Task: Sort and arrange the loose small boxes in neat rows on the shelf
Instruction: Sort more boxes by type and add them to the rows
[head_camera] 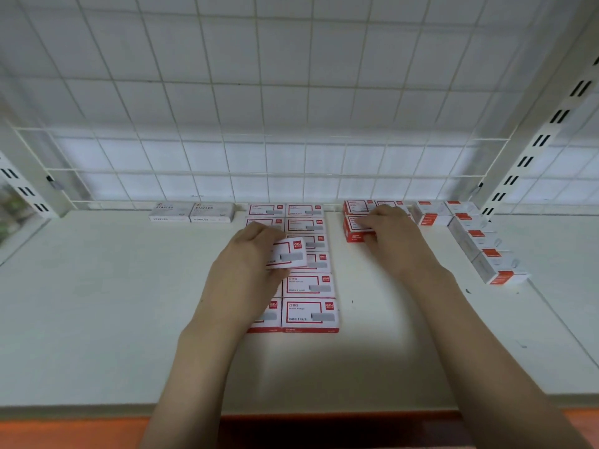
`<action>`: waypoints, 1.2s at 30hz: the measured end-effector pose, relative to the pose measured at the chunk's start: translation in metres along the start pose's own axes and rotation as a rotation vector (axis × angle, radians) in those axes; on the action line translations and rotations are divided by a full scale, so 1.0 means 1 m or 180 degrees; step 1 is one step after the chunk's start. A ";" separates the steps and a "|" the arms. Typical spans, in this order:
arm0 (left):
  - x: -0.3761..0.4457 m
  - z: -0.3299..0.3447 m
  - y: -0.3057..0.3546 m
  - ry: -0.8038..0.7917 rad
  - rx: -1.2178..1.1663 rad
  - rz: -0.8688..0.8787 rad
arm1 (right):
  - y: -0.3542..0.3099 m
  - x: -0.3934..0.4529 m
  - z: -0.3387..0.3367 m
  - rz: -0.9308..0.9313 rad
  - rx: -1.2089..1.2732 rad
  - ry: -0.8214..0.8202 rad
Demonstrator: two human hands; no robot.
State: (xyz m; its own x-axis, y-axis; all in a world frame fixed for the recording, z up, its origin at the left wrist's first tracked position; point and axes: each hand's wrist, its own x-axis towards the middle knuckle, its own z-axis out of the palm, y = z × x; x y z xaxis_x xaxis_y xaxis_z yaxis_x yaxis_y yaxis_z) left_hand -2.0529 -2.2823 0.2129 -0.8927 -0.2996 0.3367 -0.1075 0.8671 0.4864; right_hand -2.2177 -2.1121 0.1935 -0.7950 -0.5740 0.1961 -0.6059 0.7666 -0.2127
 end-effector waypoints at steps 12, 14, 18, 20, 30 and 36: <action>-0.022 -0.013 -0.010 0.0086 -0.0030 -0.0089 | -0.003 -0.004 0.001 0.0082 -0.0138 0.0034; -0.025 -0.014 -0.012 0.0094 -0.0046 -0.0100 | -0.003 -0.008 0.002 0.0129 -0.0055 0.0152; -0.028 -0.015 -0.011 0.0092 -0.0063 -0.0101 | -0.003 -0.012 0.003 0.0211 -0.0015 0.0191; -0.029 -0.014 -0.011 0.0080 -0.0052 -0.0088 | -0.005 -0.013 0.001 0.0224 0.0006 0.0149; -0.036 -0.018 -0.011 -0.0001 0.0034 -0.0103 | -0.009 -0.013 0.000 0.0299 0.0047 0.0092; -0.046 -0.018 -0.015 -0.0132 0.0038 0.0119 | -0.022 -0.026 -0.002 0.0392 0.0336 0.0148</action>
State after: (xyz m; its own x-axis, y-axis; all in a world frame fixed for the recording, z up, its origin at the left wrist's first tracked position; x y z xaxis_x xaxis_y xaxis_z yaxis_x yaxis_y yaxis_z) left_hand -2.0021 -2.2887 0.2047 -0.9135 -0.2503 0.3207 -0.0787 0.8822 0.4643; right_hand -2.1834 -2.1134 0.1953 -0.8627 -0.4618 0.2059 -0.5056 0.7943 -0.3368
